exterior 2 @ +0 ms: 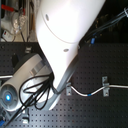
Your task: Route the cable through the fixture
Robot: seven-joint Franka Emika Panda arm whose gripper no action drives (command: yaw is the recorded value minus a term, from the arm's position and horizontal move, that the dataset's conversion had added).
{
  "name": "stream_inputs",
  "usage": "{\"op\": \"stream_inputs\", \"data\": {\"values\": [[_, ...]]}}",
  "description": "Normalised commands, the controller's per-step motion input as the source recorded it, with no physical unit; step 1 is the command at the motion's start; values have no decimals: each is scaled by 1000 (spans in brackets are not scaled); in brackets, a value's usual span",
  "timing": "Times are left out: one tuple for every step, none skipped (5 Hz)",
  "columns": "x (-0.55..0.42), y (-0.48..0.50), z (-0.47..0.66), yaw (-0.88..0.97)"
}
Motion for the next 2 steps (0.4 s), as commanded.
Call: {"op": "stream_inputs", "data": {"values": [[-183,2,129,131],[-147,42,268,114]]}}
